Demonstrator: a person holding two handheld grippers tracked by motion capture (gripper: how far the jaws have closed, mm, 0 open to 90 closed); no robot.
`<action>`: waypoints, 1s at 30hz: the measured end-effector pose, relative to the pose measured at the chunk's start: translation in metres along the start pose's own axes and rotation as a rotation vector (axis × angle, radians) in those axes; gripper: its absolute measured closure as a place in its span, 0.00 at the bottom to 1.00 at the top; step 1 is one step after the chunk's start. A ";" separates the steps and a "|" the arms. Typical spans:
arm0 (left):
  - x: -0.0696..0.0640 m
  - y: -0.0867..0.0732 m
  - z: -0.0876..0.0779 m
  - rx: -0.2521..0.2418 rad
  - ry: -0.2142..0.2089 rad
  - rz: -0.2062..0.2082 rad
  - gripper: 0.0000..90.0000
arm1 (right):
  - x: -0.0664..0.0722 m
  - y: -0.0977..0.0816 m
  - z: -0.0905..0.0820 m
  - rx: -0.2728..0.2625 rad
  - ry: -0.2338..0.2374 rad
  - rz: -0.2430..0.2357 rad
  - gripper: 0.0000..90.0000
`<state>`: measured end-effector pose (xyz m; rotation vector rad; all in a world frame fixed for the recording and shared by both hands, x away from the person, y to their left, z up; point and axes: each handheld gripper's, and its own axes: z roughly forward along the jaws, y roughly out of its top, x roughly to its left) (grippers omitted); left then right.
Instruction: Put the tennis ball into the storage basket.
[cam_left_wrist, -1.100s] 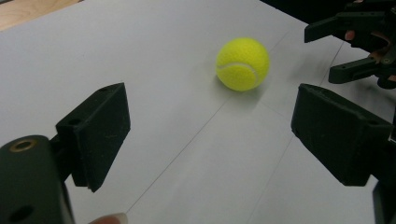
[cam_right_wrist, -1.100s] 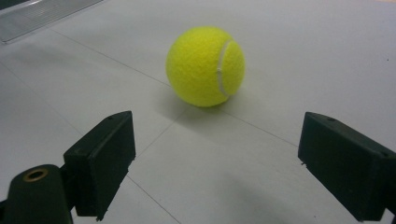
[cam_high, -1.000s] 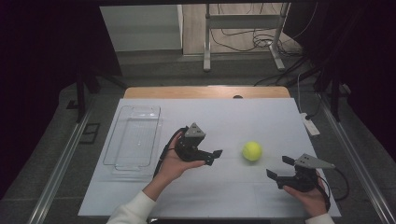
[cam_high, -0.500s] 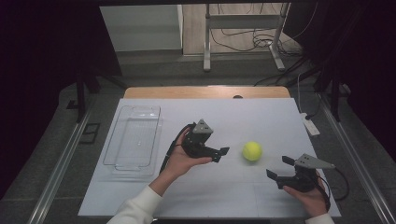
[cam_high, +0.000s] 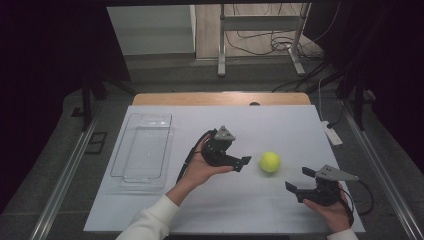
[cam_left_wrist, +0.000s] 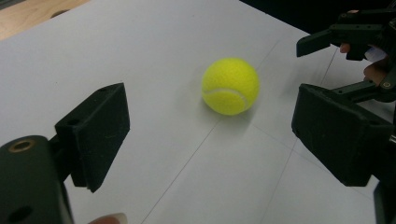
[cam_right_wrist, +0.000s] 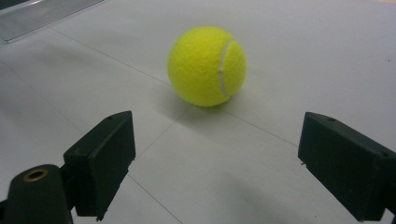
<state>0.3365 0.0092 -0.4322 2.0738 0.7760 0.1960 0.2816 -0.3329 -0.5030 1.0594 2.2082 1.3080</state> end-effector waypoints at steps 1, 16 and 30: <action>0.000 0.001 0.001 0.002 0.001 -0.001 0.14 | 0.000 0.000 0.000 0.000 0.000 0.000 0.13; -0.003 0.010 0.014 0.025 -0.010 0.011 0.13 | 0.000 0.000 0.000 -0.003 0.003 0.000 0.13; -0.004 0.015 0.025 0.038 -0.020 0.012 0.13 | 0.000 0.000 0.000 -0.003 0.004 -0.004 0.13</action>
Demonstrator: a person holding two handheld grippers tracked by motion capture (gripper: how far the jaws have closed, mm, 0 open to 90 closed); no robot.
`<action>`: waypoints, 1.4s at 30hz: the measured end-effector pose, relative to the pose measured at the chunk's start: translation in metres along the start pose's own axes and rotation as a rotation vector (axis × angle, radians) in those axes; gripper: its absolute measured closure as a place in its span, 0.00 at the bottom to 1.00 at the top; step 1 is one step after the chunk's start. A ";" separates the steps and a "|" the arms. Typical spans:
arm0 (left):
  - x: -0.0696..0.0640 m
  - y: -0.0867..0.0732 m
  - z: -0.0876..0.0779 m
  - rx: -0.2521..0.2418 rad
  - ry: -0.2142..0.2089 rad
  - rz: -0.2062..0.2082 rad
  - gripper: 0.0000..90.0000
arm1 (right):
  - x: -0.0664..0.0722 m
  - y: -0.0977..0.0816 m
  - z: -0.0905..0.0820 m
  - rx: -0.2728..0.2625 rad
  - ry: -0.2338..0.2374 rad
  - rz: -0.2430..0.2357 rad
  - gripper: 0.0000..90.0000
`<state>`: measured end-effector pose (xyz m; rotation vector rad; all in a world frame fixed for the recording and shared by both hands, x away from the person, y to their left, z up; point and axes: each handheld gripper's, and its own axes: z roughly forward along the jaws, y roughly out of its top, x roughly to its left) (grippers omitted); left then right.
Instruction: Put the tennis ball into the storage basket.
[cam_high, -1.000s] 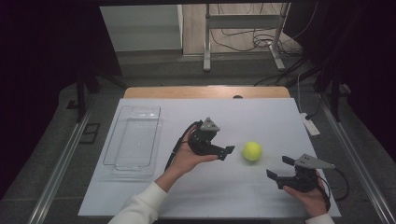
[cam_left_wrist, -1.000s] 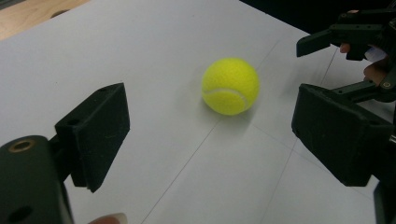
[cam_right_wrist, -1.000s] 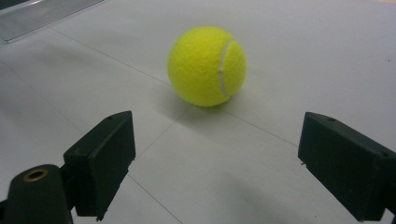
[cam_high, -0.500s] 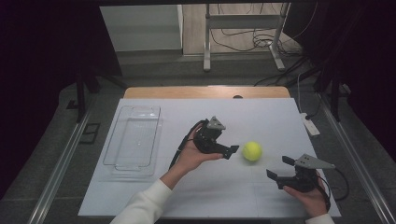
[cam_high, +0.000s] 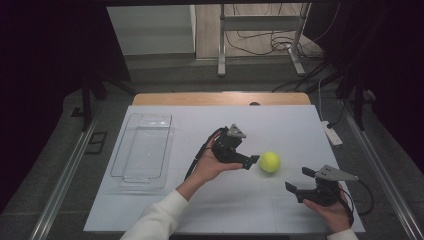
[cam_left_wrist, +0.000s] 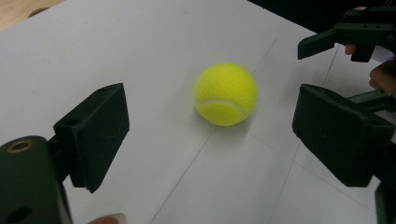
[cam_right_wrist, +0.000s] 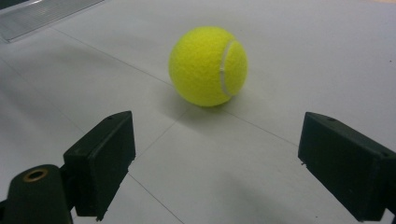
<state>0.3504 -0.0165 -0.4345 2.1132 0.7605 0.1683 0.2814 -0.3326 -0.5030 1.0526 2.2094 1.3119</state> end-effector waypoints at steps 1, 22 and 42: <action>0.000 0.001 0.001 0.002 -0.001 0.002 0.13 | 0.000 0.000 0.000 0.000 0.000 0.000 0.13; 0.002 0.005 0.023 0.034 -0.031 -0.012 0.13 | 0.000 0.000 0.000 0.001 0.002 -0.001 0.13; 0.003 0.007 0.038 0.063 -0.043 -0.014 0.13 | 0.000 0.000 0.001 0.004 0.003 0.001 0.13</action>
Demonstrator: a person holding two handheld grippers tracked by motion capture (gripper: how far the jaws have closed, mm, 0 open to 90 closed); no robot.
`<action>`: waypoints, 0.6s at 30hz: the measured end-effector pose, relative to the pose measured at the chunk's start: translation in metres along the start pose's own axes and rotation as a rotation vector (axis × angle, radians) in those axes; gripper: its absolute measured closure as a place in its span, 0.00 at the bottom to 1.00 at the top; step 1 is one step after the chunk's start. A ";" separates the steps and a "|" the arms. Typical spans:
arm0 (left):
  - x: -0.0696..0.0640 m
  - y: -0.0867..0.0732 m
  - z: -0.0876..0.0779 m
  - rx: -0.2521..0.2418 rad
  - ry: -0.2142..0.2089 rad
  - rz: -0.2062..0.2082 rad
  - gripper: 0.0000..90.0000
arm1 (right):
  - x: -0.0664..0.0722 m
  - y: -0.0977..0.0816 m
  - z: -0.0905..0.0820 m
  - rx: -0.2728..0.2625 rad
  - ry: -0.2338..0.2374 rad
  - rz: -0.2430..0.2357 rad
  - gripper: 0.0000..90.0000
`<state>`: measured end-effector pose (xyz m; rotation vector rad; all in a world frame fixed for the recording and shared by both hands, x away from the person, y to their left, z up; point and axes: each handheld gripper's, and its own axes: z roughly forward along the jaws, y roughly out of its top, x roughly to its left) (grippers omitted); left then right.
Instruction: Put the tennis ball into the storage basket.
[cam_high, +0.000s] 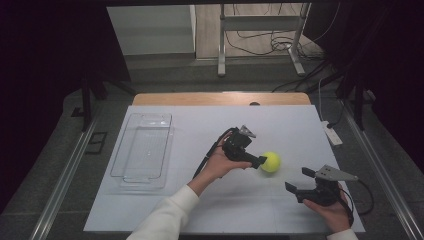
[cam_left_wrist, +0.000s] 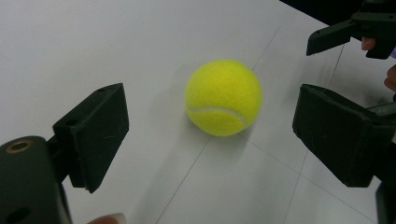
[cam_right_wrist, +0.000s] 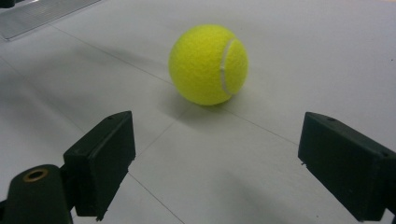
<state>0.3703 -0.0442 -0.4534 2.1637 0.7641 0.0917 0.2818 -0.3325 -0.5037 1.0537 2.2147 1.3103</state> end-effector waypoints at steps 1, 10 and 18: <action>0.000 0.000 0.001 0.002 0.001 0.001 0.13 | 0.000 0.000 0.000 0.000 0.000 0.000 0.13; 0.001 0.001 0.007 0.012 -0.004 0.000 0.13 | 0.000 0.000 0.000 0.000 0.001 0.001 0.13; 0.000 0.003 0.014 0.026 -0.013 0.005 0.13 | 0.000 0.000 0.000 0.001 0.002 0.001 0.13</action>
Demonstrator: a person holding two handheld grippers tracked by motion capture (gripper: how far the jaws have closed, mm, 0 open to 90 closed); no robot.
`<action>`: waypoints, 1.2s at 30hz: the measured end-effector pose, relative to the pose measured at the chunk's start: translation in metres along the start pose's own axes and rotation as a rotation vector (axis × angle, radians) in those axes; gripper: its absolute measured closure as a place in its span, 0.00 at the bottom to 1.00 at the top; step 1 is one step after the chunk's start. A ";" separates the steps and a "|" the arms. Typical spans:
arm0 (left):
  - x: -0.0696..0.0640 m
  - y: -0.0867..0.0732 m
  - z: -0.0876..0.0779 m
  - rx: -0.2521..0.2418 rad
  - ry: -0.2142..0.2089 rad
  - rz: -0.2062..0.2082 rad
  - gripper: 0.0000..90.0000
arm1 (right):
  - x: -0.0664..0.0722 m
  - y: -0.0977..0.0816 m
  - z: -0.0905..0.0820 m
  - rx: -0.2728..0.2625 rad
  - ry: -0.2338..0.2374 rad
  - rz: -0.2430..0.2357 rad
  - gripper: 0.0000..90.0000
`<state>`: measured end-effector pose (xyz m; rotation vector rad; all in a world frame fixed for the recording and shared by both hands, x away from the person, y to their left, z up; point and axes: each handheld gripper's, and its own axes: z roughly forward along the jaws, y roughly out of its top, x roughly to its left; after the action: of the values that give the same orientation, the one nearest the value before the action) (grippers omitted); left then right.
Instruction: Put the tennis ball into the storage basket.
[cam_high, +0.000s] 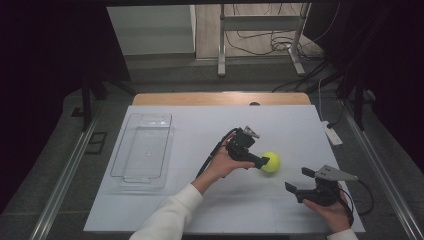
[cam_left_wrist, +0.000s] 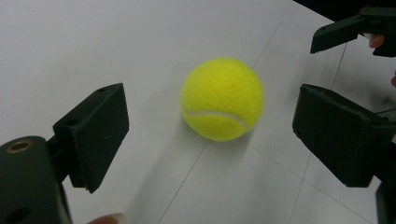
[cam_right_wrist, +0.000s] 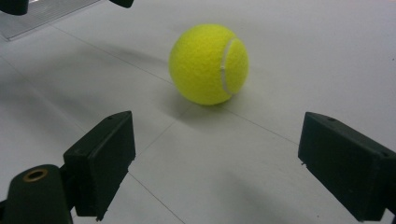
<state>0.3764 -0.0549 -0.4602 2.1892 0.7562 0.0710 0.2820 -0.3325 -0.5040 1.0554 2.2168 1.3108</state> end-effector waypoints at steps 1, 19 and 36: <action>0.000 0.000 0.001 0.000 0.000 0.000 0.13 | 0.000 0.000 0.000 0.000 0.000 0.000 0.13; -0.001 0.005 0.017 0.020 -0.018 -0.001 0.13 | 0.000 0.000 0.000 0.001 0.001 0.002 0.13; 0.000 0.007 0.031 0.051 -0.031 -0.011 0.10 | 0.000 0.000 0.001 0.003 0.003 -0.004 0.13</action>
<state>0.3887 -0.0798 -0.4764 2.2287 0.7599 0.0123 0.2821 -0.3322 -0.5045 1.0504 2.2229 1.3085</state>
